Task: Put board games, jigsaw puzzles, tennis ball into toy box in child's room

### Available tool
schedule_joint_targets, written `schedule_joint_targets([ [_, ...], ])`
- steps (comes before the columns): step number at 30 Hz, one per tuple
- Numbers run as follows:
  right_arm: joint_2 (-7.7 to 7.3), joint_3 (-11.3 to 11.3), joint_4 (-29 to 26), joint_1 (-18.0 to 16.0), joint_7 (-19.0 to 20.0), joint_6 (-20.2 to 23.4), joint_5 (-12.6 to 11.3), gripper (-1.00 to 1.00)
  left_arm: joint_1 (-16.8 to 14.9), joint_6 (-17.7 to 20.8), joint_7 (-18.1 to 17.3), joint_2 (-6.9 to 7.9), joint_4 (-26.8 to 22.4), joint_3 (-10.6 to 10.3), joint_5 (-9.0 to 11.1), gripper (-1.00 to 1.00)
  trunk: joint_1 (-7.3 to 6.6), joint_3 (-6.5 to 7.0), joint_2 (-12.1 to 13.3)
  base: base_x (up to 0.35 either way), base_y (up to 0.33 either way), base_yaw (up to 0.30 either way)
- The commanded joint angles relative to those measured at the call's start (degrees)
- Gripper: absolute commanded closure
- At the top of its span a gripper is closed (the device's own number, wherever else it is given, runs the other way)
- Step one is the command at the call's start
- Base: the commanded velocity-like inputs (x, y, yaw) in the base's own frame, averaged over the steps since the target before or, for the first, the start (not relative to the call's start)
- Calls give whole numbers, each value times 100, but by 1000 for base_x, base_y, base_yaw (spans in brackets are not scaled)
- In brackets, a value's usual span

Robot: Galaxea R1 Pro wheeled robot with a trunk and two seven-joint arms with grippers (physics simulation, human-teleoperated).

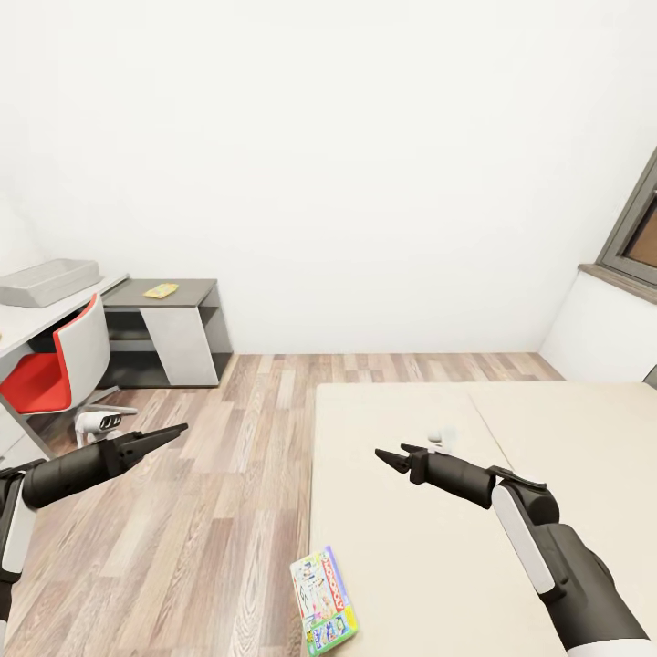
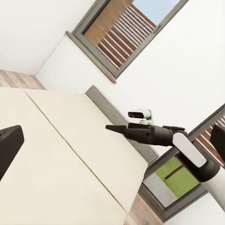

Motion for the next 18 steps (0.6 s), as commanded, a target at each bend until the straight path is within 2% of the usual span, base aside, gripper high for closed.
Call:
schedule_joint_targets([
  [1,-4,4,-2,-5,-11,41,-40,-100,-5,61,-22,1,-1,2,-3,-100,3,-12,-12,0,0,0],
  [18,-3,4,3,-5,-11,41,-39,-100,-5,61,-22,4,-2,5,-3,-100,3,-12,-12,0,0,0],
])
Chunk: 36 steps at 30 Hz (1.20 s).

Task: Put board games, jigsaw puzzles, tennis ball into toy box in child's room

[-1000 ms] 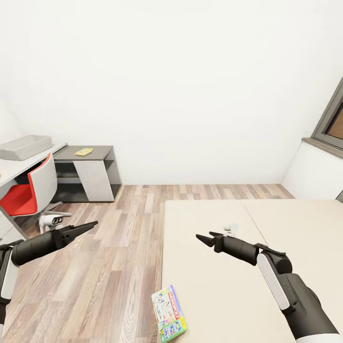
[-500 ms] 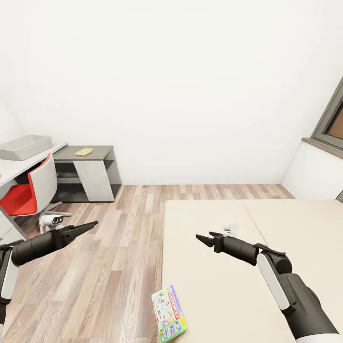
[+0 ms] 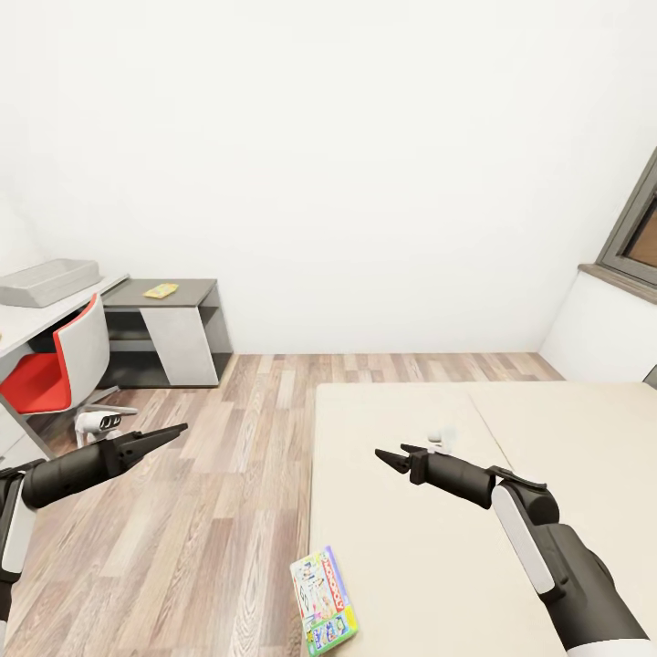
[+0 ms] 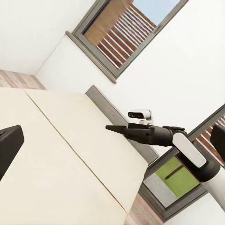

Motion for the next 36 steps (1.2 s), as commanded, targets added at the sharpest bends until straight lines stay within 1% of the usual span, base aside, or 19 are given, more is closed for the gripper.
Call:
schedule_joint_targets([
  [1,-4,4,-3,-5,-11,41,-40,-100,-5,61,-22,0,-1,-1,-1,-100,3,-12,-12,0,0,0],
  [6,-4,4,-6,-5,-11,41,-40,-100,-5,61,-22,3,0,1,-2,-100,3,-1,-12,0,0,0],
  [18,-4,4,-12,-5,-7,34,-44,-100,-5,61,-22,5,-2,2,0,-100,3,83,-12,0,0,0],
  [36,-4,-1,-6,-5,7,32,-83,-100,-5,61,-22,6,0,2,3,-100,3,90,-12,0,0,0],
])
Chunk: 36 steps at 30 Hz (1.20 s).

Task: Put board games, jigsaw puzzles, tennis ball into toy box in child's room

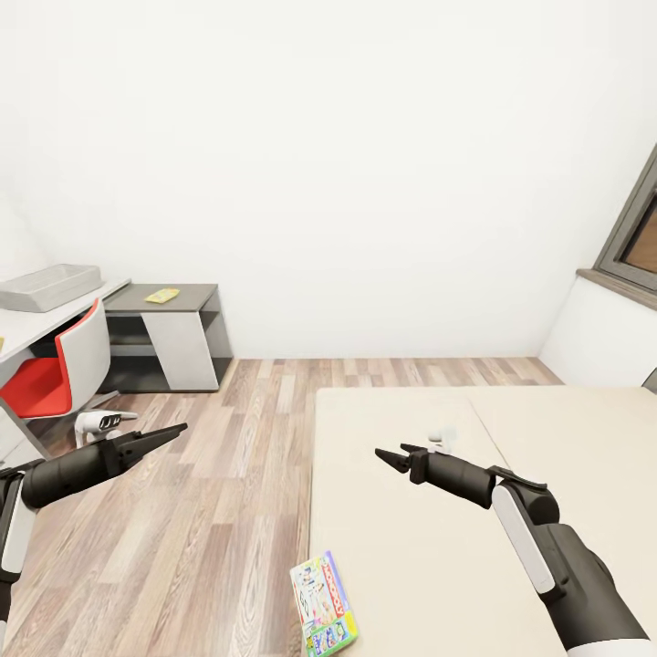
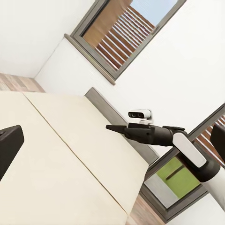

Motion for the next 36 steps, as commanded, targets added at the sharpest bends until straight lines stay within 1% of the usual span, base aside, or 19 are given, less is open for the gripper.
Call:
schedule_joint_targets([
  [1,-4,5,-3,-5,-13,42,-35,-100,-5,61,-22,1,-1,1,-4,-100,4,-12,-12,0,0,0],
  [22,-4,4,5,-5,-20,41,-19,-100,-5,61,-22,-8,-1,-3,-9,-100,4,-12,-12,0,8,0],
  [28,-4,1,8,-5,-20,41,-14,-100,-5,61,-22,-8,-1,-2,-10,-100,4,-12,-12,0,166,0],
  [36,-3,7,14,-5,-20,41,-7,-100,-5,61,-22,-3,-2,0,-10,-100,4,-12,-12,0,264,0],
])
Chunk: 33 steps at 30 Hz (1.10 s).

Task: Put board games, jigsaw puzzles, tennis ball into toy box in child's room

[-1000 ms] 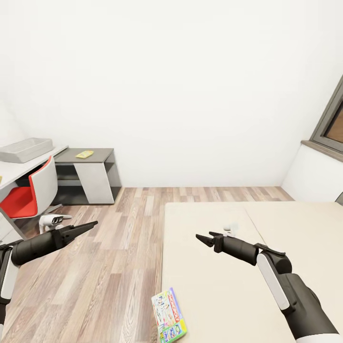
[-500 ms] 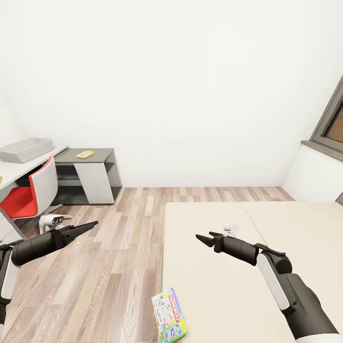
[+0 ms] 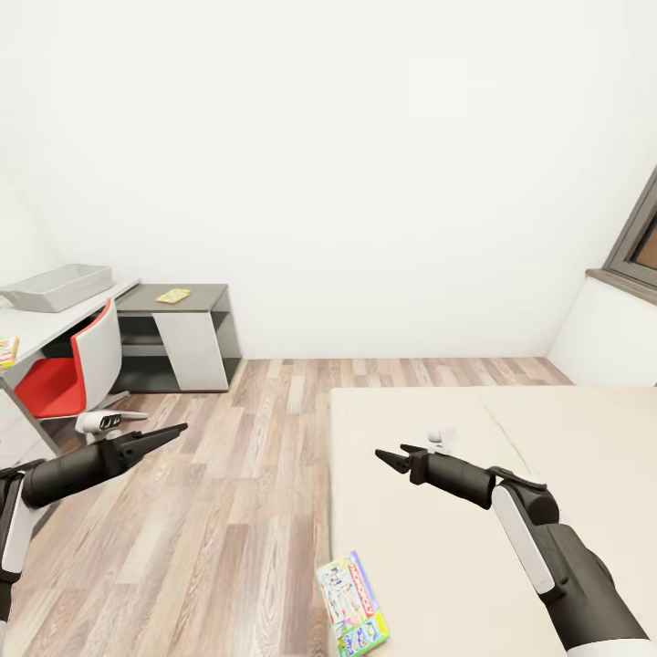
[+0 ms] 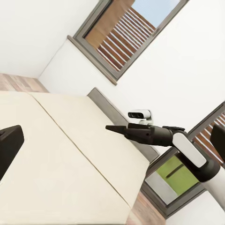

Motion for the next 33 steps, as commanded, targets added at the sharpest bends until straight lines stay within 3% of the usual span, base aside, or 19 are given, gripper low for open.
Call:
schedule_joint_targets([
  [1,-3,4,-7,-5,-11,41,-37,-100,-4,61,-22,3,2,1,-1,-100,4,-12,-12,0,281,0],
  [33,-3,3,-23,-5,-11,41,-45,-100,-4,61,-22,6,2,1,-1,-100,4,-12,-12,0,284,0],
])
